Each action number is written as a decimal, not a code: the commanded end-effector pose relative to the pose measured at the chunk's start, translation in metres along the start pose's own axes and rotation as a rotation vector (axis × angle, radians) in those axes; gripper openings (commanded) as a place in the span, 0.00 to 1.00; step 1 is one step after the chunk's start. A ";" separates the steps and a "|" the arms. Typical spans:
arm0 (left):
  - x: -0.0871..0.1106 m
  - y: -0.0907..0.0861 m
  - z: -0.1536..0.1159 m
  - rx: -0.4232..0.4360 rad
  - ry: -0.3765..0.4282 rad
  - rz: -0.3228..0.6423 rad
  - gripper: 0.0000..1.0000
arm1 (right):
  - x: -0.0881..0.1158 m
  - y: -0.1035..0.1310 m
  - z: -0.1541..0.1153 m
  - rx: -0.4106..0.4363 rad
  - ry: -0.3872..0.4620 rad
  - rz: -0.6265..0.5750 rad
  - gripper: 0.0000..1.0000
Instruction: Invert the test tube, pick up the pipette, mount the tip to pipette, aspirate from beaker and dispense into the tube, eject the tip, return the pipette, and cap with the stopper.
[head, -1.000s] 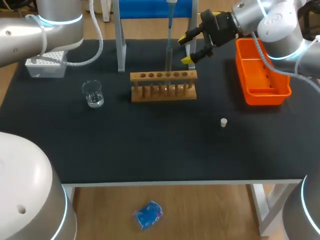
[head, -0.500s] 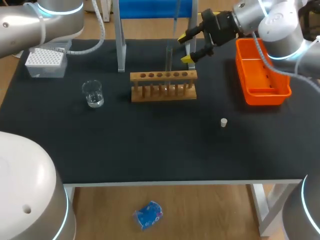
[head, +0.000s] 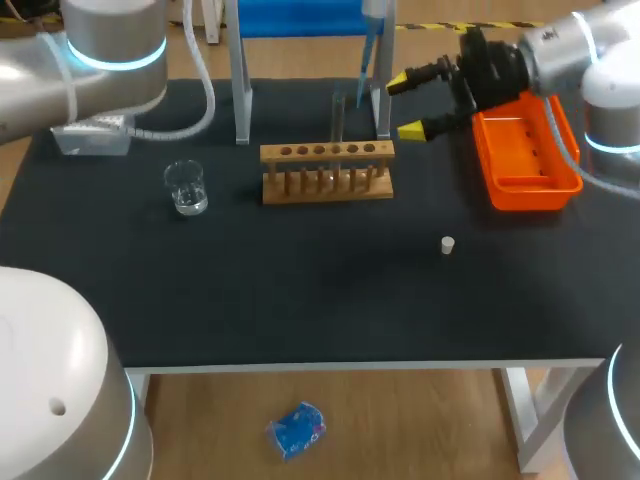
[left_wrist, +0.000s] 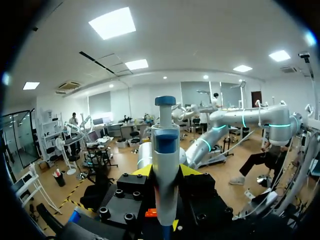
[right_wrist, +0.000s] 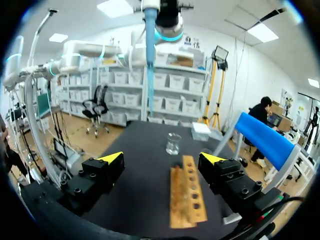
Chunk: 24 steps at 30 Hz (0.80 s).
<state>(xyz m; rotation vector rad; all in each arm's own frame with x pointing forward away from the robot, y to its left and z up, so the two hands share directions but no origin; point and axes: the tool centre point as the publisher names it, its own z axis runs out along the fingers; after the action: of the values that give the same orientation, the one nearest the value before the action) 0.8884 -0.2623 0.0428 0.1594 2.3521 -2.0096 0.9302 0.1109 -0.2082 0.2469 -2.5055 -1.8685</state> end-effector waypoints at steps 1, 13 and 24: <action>0.036 0.012 0.003 0.018 -0.057 0.016 0.00 | 0.054 0.002 0.000 -0.067 -0.039 -0.002 1.00; 0.073 0.044 0.012 0.006 -0.054 -0.007 0.00 | 0.096 0.017 0.006 -0.143 -0.015 0.014 1.00; 0.073 0.044 0.012 0.006 -0.054 -0.007 0.00 | 0.096 0.017 0.006 -0.143 -0.015 0.014 1.00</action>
<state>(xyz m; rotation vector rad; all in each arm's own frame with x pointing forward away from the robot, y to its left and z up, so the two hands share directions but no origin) 0.8207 -0.2642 -0.0106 0.0979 2.3173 -1.9988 0.8341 0.1098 -0.2029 0.2167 -2.3587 -2.0388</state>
